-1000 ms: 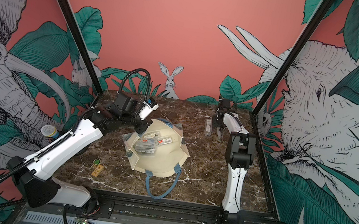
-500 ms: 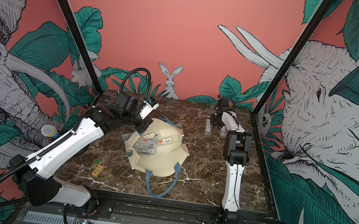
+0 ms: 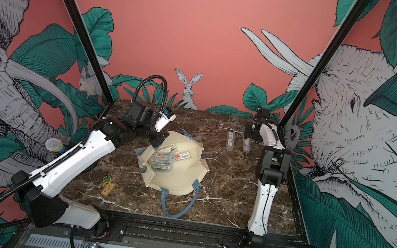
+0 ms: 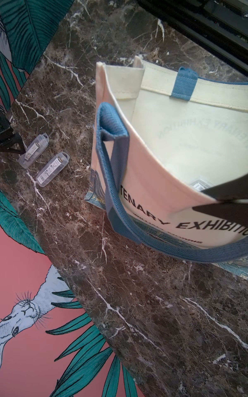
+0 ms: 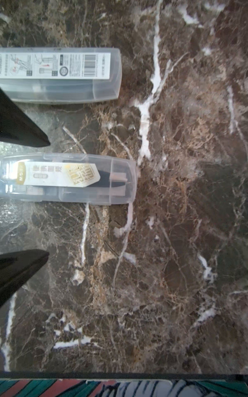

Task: Take out the compass set from the canvas bag
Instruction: Place the compass set at the center of the board, then adjust the compass set at the center of the board.

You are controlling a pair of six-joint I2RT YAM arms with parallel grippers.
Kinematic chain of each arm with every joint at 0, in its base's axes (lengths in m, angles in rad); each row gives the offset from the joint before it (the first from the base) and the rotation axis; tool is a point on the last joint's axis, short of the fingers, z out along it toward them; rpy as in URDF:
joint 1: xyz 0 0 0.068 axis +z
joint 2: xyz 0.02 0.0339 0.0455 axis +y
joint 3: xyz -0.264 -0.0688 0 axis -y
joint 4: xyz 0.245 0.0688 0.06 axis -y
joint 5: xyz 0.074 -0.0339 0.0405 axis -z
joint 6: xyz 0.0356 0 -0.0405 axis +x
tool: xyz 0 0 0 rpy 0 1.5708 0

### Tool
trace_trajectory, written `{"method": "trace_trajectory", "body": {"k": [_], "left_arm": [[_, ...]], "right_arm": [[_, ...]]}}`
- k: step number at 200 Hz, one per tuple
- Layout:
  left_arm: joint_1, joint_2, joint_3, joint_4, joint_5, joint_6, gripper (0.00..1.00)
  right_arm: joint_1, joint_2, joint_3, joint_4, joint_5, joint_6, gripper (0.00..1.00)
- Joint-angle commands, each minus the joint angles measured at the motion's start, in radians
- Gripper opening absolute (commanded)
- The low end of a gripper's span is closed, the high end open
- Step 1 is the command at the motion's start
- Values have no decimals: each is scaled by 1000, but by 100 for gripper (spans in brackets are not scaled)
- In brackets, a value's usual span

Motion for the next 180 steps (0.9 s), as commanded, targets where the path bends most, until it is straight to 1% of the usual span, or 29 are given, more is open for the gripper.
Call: {"method": "trace_trajectory", "body": {"k": [1,35,58,94,114,138,180], "left_arm": [[6,-10,29,40,17,11,0],[6,-7,27,40,20,10,0],[6,-2,27,40,23,9,0],[7,3,27,41,23,12,0],[6,3,27,40,22,12,0],[6,3,28,43,23,13,0],[7,0,27,43,26,12,0]], "right_arm": [[17,39,8,-45,-48,-20,78],[15,58,4,-29,-64,-4,77],[16,74,5,-24,-78,5,75],[16,91,6,-18,-93,17,65],[15,89,0,-13,-106,30,58],[18,76,-14,2,-122,46,53],[34,59,-35,12,-128,46,52]]}}
